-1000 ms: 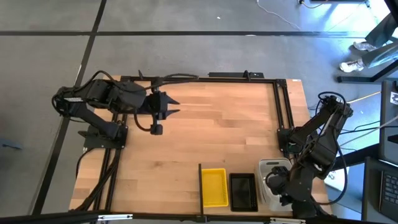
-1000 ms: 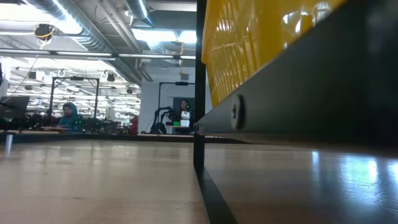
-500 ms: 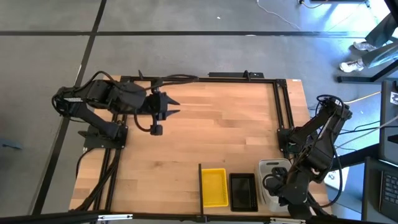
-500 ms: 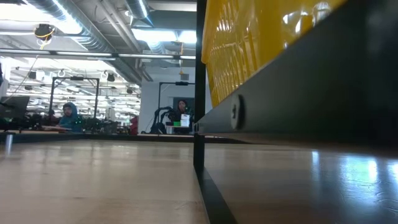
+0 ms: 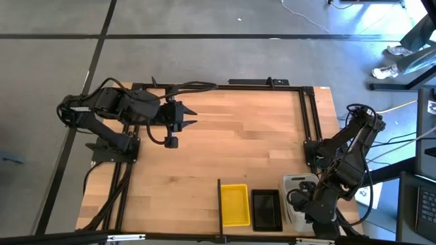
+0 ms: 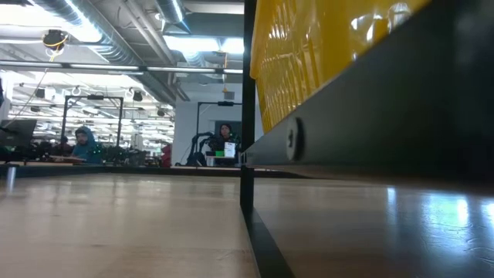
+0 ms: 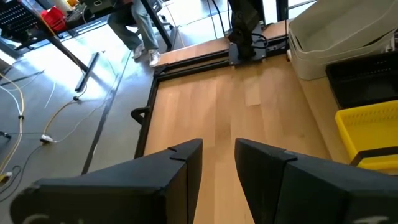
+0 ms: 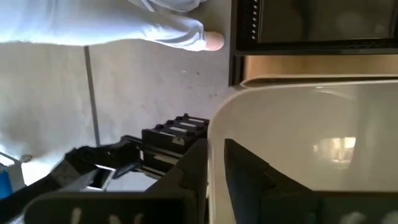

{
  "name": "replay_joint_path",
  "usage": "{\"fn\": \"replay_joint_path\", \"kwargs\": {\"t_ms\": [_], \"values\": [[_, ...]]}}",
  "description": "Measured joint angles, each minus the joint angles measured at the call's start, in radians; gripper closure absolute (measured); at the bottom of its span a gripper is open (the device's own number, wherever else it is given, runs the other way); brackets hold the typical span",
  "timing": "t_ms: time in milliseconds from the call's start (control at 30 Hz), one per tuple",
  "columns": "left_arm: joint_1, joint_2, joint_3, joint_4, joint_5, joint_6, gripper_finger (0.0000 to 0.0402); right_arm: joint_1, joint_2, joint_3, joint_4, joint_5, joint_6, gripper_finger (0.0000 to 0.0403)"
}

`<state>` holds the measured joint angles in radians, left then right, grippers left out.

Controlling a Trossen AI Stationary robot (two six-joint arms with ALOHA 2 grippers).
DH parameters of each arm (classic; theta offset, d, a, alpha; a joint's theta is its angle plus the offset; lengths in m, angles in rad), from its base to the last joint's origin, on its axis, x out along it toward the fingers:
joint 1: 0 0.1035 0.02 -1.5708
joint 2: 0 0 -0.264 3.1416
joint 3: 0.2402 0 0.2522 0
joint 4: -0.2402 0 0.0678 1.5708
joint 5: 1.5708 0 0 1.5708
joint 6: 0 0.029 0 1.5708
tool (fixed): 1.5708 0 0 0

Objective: Stack baskets on shelf by color
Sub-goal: Stack the gray bin on top of the gray bin on the shelf

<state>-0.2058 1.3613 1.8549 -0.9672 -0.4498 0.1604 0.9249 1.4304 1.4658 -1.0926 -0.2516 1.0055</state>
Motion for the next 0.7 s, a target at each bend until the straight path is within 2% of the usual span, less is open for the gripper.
{"fn": "replay_joint_path", "kwargs": {"t_ms": [700], "values": [[0.0,0.0,0.0,0.0,0.0,-0.019,0.0314,0.0,0.059,0.0,0.009,-0.015,-0.013,0.0353]]}}
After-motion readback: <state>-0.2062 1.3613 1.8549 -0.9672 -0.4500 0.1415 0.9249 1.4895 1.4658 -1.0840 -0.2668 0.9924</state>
